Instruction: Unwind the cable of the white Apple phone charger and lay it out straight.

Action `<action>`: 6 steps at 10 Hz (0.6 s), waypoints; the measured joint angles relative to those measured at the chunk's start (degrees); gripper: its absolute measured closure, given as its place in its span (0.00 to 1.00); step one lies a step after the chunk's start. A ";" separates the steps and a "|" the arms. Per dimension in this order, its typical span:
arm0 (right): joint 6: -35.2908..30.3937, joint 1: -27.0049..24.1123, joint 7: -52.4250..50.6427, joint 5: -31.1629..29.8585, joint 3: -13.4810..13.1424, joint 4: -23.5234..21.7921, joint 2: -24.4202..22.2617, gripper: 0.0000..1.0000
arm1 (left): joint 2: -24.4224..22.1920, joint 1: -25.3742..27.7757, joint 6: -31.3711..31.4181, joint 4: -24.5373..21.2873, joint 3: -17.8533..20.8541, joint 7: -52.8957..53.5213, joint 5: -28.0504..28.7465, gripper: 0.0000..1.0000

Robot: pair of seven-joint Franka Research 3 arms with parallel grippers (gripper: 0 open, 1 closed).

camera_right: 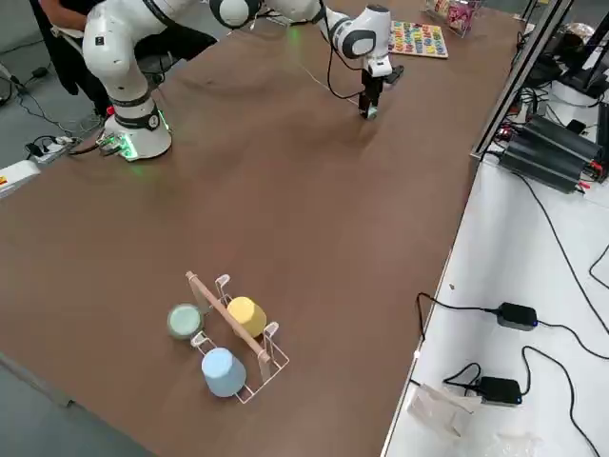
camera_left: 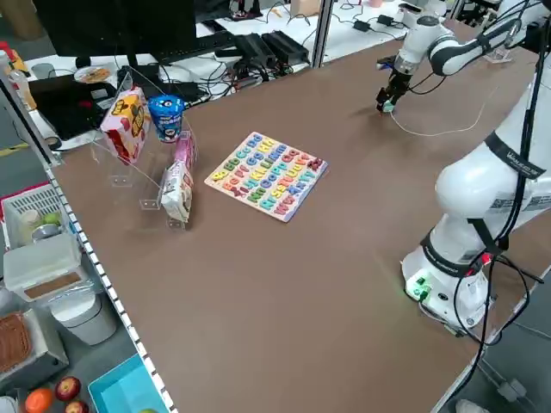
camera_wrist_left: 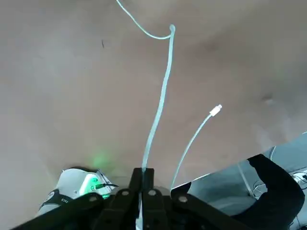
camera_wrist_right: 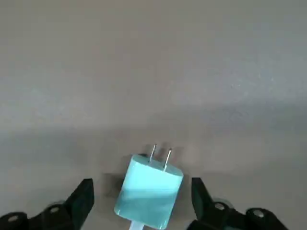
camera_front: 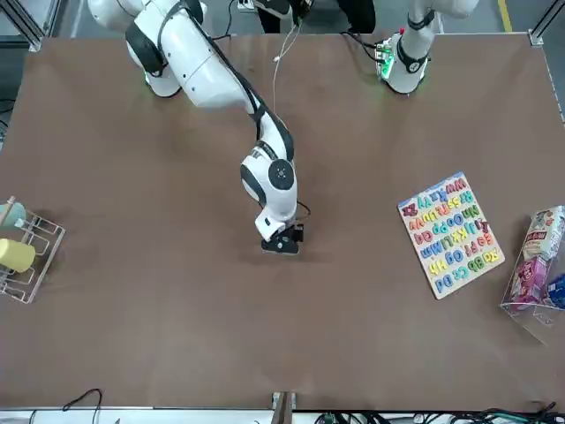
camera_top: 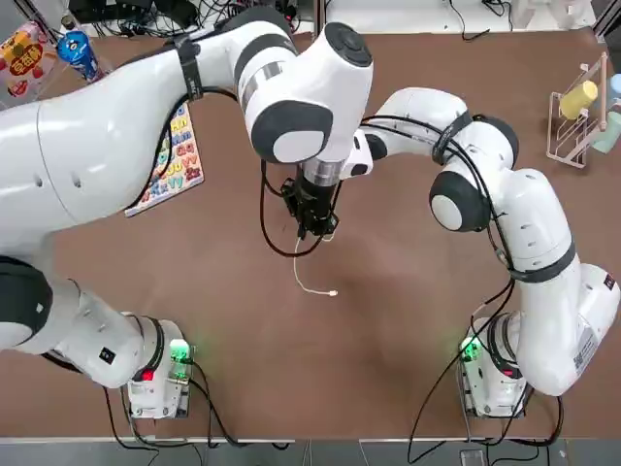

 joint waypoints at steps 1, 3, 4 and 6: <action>0.00 0.00 -0.02 -0.04 0.00 0.13 0.00 0.30 | 0.00 0.01 0.00 0.00 0.00 0.05 0.00 0.96; 0.00 0.00 -0.02 -0.07 -0.04 0.25 0.00 0.47 | 0.00 0.17 0.00 0.00 0.02 0.09 0.00 0.96; -0.01 0.00 -0.02 -0.09 -0.04 0.26 0.01 0.49 | 0.00 0.25 -0.01 0.00 0.02 0.13 0.00 0.96; -0.02 0.02 -0.05 -0.24 -0.04 0.28 0.01 0.52 | 0.00 0.42 -0.14 0.01 0.02 0.20 0.01 0.96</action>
